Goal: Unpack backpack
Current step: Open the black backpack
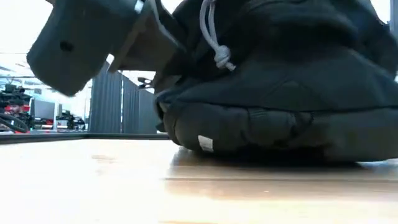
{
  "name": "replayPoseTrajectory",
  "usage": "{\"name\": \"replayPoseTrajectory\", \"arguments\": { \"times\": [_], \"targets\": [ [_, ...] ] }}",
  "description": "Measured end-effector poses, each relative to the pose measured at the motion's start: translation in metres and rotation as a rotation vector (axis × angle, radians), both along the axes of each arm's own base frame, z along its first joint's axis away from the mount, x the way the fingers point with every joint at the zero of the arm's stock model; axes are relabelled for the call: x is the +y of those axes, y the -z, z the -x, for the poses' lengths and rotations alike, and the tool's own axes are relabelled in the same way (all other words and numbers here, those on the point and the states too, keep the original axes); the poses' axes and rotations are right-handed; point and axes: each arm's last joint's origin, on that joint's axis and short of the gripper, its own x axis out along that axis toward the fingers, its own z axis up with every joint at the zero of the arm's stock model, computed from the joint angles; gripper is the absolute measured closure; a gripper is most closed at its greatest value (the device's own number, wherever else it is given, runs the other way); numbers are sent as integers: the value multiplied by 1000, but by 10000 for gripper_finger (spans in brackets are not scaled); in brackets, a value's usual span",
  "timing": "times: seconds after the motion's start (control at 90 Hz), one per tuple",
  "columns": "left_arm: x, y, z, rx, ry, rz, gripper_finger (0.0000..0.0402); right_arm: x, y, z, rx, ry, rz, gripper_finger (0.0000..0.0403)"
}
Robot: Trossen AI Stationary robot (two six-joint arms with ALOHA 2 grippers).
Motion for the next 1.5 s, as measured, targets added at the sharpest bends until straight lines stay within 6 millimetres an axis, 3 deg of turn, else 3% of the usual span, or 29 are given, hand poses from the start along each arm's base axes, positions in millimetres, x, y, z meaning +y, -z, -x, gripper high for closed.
{"name": "replayPoseTrajectory", "arguments": {
  "times": [0.278, 0.6, 0.8, 1.3, 1.5],
  "targets": [
    [0, -2, -3, 15, 28, 17, 235, 2, 0, -2, 9, -37, -37, 369],
    [2, -4, -4, 11, 23, 21, 385, -1, 2, 1, 48, -29, -18, 366],
    [0, -4, -2, 1, -1, -15, 384, -1, 4, 6, 69, 21, 0, 333],
    [-16, -16, 16, -60, -31, -127, 393, 10, 1, 7, 21, 0, -45, 327],
    [-15, -17, 16, -65, -34, -122, 393, 37, -1, 14, -80, -132, -38, 315]
  ]
}}
